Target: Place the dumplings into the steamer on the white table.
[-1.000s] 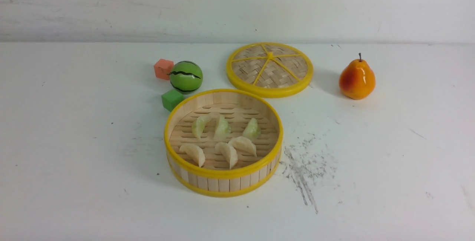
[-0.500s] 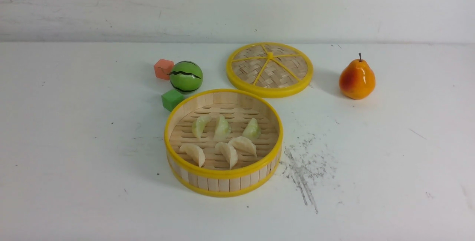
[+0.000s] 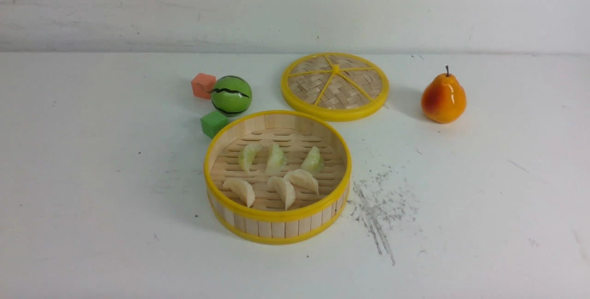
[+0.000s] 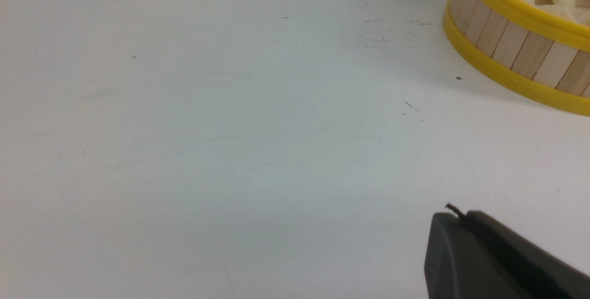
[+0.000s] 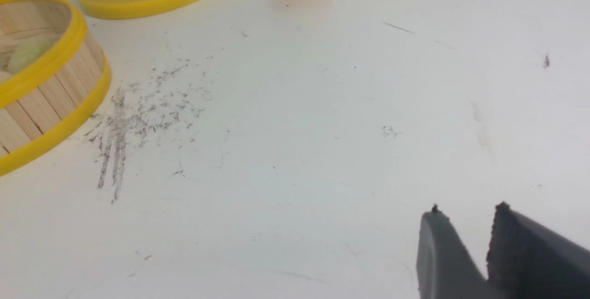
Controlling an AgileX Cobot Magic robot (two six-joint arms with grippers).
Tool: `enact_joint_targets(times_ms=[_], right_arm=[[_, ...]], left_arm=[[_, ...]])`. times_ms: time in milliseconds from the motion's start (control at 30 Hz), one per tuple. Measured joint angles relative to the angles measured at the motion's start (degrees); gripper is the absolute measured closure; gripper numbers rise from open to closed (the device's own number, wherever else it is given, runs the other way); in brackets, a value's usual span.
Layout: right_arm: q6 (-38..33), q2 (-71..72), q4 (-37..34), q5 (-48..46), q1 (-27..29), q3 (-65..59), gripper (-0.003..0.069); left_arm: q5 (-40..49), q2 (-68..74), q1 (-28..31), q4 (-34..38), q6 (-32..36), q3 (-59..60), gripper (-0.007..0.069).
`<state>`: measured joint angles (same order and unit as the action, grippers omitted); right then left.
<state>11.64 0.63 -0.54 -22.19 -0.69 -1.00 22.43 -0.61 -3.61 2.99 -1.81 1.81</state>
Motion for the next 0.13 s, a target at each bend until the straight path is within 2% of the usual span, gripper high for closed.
enact_joint_targets(times_ms=[133], right_arm=[[0.0, 0.0, 0.0, 0.0, 0.0, 0.0, 0.0487]], left_arm=[[0.0, 0.0, 0.0, 0.0, 0.0, 0.0, 0.0624]])
